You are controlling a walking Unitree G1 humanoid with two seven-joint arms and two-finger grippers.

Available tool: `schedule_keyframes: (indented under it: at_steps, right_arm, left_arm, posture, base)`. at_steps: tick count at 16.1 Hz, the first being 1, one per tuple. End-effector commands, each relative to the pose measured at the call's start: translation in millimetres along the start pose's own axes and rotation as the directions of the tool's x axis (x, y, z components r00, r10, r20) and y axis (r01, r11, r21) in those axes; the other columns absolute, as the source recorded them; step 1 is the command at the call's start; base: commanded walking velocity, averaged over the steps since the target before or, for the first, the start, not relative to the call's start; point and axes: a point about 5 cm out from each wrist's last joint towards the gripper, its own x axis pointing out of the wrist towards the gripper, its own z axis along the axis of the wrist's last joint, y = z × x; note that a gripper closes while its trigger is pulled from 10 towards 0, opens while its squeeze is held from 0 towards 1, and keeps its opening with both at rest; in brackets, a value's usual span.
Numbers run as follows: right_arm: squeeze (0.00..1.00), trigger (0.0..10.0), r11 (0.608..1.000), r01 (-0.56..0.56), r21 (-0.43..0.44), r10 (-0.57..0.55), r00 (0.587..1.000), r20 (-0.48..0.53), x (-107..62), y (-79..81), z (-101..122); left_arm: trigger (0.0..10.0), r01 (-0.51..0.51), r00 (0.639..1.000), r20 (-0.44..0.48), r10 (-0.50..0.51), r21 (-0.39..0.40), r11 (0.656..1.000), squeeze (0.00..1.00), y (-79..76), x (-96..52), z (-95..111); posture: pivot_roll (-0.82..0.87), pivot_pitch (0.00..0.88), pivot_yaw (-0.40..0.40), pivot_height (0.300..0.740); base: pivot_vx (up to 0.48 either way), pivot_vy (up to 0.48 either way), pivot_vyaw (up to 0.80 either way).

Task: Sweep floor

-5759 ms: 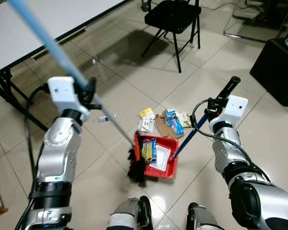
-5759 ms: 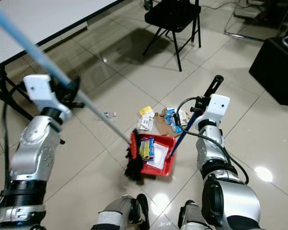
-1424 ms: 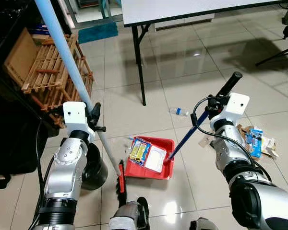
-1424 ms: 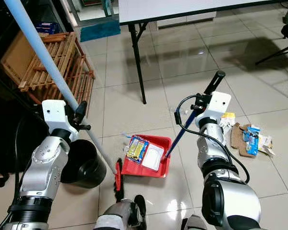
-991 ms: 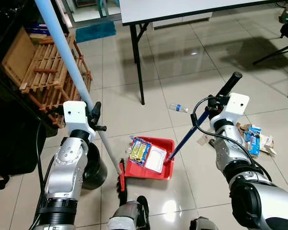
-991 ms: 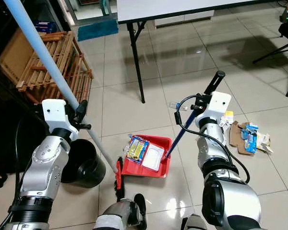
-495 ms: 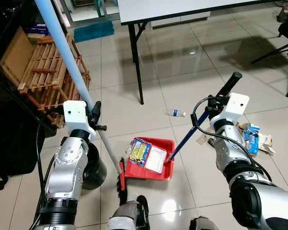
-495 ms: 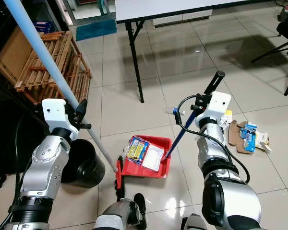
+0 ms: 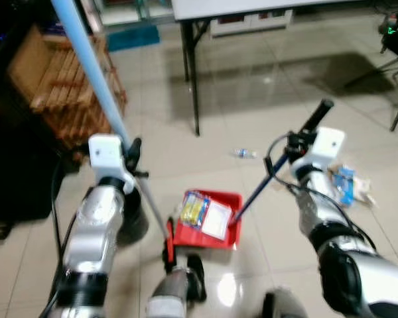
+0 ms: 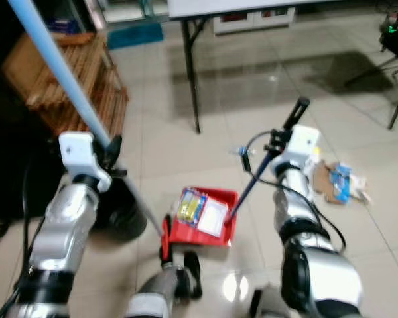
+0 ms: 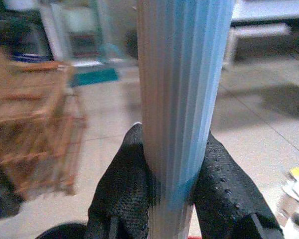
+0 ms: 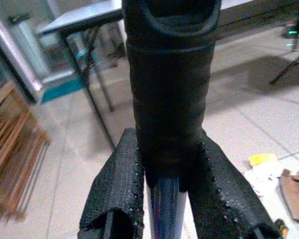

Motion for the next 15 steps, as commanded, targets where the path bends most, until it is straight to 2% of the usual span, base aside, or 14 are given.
schedule_keyframes:
  at_steps: [1,3,5,7,15]
  right_arm:
    - [0.00,10.0,0.999,-0.040,0.015,0.040,0.999,0.021,4.6,13.8,5.7]
    - [0.00,10.0,0.999,-0.041,0.015,0.040,0.999,0.021,4.6,13.3,5.8]
    - [0.00,10.0,0.999,-0.042,0.013,0.042,0.999,0.020,4.7,13.1,6.0]
    - [0.00,10.0,0.999,-0.043,0.013,0.043,0.999,0.019,4.8,13.2,6.0]
    - [0.00,10.0,0.999,-0.045,0.009,0.044,0.999,0.012,4.4,12.3,5.1]
  left_arm:
    - [10.0,-0.042,0.999,0.019,0.042,0.011,0.999,0.00,11.0,-5.1,3.5]
    - [10.0,-0.048,0.999,0.023,0.048,0.016,0.999,0.00,10.9,-4.9,4.2]
    - [10.0,-0.076,0.997,0.008,0.076,0.037,0.996,0.00,13.5,-3.0,3.2]
    - [10.0,-0.084,0.997,-0.001,0.084,0.013,0.996,0.00,15.4,-3.8,2.7]
    - [10.0,-0.106,0.994,-0.003,0.106,0.009,0.994,0.00,17.6,-3.8,4.3]
  posture:
    - [0.05,0.140,0.129,0.740]
    - [0.05,0.144,0.127,0.740]
    - [0.05,0.148,0.125,0.740]
    - [0.05,0.152,0.123,0.740]
    - [0.05,0.156,0.118,0.740]
  base:
    - [-0.319,0.000,0.00]
    - [-0.298,0.000,0.00]
    - [0.000,0.000,0.00]
    - [0.000,0.141,0.00]
    - [0.000,0.480,0.00]
